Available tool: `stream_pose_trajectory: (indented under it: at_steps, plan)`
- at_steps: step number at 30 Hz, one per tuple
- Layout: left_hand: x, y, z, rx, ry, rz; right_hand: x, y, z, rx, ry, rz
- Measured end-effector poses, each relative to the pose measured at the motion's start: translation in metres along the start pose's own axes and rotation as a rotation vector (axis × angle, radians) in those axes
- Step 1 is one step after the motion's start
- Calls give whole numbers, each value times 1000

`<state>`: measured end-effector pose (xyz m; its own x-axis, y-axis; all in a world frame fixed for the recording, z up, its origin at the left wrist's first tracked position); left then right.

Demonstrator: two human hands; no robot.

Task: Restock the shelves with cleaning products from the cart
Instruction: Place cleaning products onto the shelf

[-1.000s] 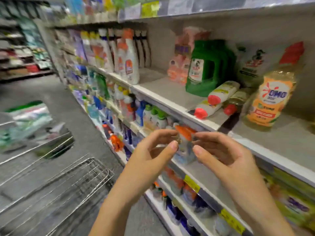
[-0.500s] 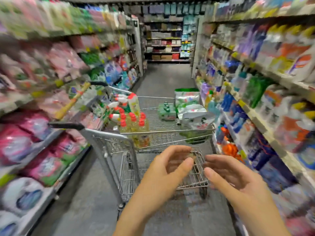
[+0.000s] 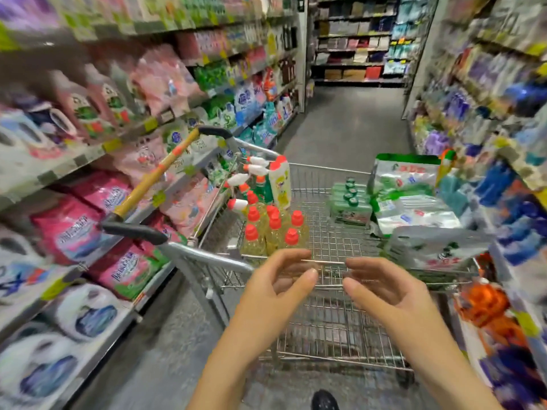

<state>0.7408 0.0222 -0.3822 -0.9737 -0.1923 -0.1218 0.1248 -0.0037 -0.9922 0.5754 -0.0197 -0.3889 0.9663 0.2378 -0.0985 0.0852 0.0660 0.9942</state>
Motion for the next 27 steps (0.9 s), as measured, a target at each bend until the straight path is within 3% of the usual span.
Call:
stream_pose_trajectory:
  at_steps: [9, 17, 24, 27]
  plan:
    - [-13, 43, 132, -135, -192, 22, 11, -61, 165, 86, 155, -102]
    - [-40, 101, 200, -189, -321, 190, 65, -141, 231, 293, 259, -215]
    - [-53, 108, 244, -35, -346, 343, 94, -184, 254, 400, 250, -222]
    - [-52, 105, 261, 39, -280, 400, 98, -194, 261, 440, 197, -208]
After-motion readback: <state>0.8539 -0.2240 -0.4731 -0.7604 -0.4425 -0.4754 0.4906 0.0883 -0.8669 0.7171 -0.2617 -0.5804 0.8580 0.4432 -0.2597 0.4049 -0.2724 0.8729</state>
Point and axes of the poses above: each hand's wrist, its own z-axis towards the middle knuckle, its own x-axis out of the palm, y = z × x, the point moved 8 cm from there along z, towards the middle knuckle, and after that the axes turned 2 degrees about -y, right-handed, at the moved point
